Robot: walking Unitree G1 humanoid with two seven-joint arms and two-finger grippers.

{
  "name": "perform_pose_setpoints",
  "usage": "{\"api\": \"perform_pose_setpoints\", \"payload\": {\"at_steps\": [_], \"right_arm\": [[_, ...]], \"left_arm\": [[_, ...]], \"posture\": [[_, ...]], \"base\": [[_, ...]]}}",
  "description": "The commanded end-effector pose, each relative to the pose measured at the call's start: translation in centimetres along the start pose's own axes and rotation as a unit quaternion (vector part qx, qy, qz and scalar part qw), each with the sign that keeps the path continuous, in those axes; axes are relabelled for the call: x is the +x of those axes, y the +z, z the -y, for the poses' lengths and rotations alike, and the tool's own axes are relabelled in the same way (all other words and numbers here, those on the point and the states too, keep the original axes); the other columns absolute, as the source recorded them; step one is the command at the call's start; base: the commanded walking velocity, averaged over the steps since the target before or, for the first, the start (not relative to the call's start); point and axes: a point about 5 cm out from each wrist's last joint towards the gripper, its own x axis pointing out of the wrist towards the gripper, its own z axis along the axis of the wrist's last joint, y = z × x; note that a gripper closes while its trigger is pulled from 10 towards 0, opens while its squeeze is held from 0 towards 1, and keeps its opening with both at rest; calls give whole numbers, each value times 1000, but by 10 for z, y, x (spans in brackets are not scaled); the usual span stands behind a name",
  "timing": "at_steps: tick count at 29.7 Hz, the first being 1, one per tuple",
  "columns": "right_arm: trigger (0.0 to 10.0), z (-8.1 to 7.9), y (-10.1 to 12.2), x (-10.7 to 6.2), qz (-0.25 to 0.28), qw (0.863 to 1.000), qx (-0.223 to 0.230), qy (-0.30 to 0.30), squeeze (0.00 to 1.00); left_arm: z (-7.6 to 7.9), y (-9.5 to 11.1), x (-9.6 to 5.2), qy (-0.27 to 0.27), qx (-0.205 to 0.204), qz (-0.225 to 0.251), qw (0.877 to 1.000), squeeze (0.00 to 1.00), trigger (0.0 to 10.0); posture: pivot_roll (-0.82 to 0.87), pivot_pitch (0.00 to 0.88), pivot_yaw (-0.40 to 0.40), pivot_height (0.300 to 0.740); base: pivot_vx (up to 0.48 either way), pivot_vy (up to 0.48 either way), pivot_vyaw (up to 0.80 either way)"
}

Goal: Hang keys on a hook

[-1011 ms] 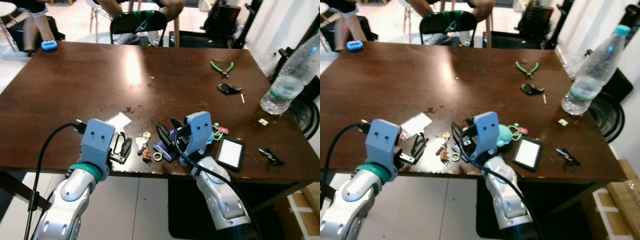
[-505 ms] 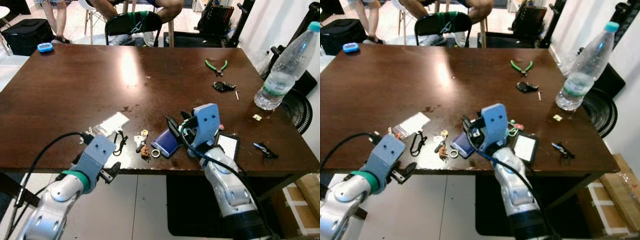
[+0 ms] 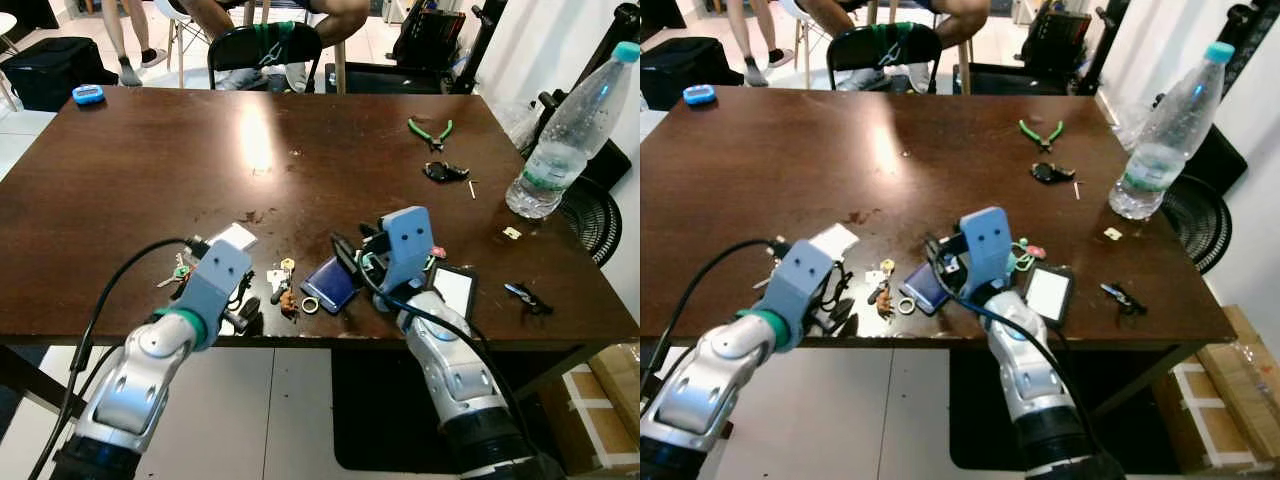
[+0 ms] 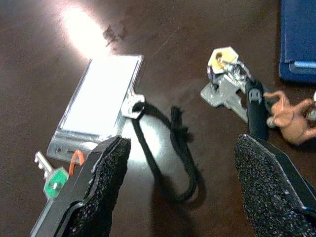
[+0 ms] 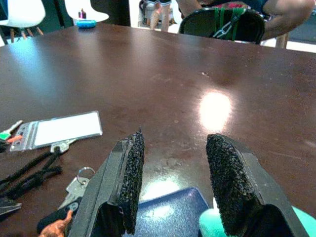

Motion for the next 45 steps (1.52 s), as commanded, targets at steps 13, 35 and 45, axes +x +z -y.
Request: {"api": "perform_pose_setpoints", "payload": {"at_steps": [13, 35, 45], "right_arm": [[10000, 2, -2, -1, 5, 1000, 3, -9, 0], [10000, 3, -2, -3, 10, 1000, 4, -6, 0], [10000, 3, 14, -8, 48, 998, 21, -18, 0]], "left_arm": [[2, -30, 9, 7, -2, -48, 999, 0, 1020], [-23, 56, -57, 121, -63, 201, 970, 0, 10000], [5, 95, -78, 114, -81, 278, 950, 0, 10000]], "posture": [[-23, 108, 73, 740], [1, 104, 65, 740], [-12, 83, 51, 740]], "base": [[0, 0, 0], [0, 0, 0], [0, 0, 0]]}}
